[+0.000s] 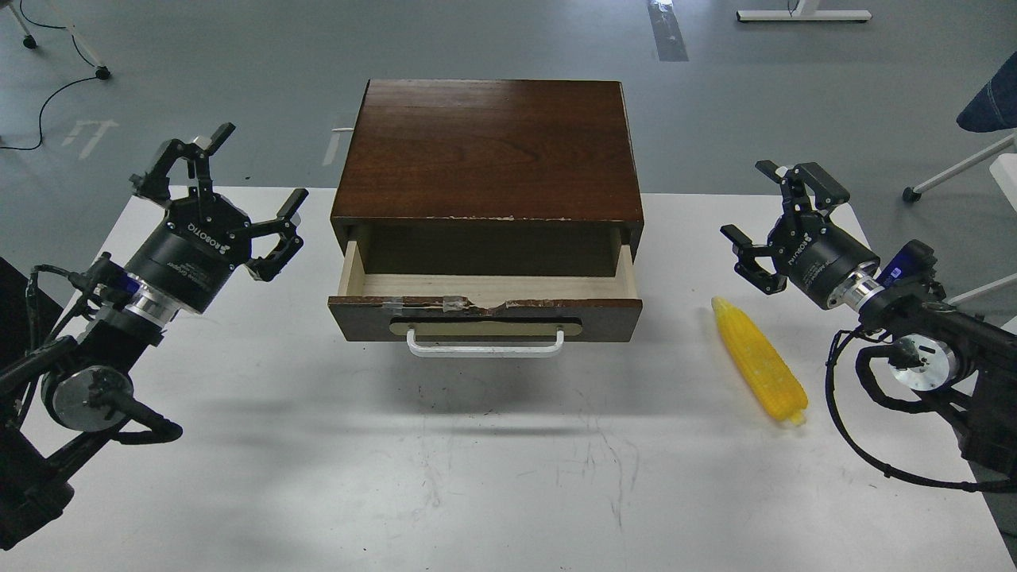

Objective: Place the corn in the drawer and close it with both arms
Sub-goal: 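Move the right gripper toward the yellow corn cob on the table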

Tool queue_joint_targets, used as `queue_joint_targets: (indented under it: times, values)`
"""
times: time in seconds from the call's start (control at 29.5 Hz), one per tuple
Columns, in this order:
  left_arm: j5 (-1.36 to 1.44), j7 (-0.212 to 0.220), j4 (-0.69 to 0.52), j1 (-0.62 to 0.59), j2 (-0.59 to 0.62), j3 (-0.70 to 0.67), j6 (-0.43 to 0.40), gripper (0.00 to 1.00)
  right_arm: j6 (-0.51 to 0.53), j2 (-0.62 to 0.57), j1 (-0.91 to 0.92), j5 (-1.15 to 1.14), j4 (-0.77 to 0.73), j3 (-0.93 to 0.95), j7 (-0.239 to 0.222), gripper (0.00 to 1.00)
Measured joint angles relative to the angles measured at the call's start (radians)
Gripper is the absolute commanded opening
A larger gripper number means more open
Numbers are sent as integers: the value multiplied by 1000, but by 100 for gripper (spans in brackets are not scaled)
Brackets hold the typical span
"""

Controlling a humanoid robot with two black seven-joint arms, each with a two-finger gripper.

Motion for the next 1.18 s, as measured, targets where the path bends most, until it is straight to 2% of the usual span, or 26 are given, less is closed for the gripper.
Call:
queue_joint_targets:
  times: [0.61, 0.68, 0.78, 0.95, 1.18]
  values:
    - [8, 0, 0, 7, 7, -14, -10, 99, 0, -15, 13, -7, 13, 2, 0, 100]
    - [8, 0, -1, 7, 7, -22, -10, 99, 0, -37, 19, -8, 28, 1, 0, 100]
    - [8, 0, -3, 7, 7, -34, -10, 99, 0, -138, 69, -50, 92, -12, 1, 100]
    - [8, 0, -8, 7, 12, -40, -10, 99, 0, -274, 192, -360, 203, -39, 1, 100]
    - [8, 0, -13, 7, 21, -41, -10, 99, 0, -420, 299, -966, 355, -50, 1, 100]
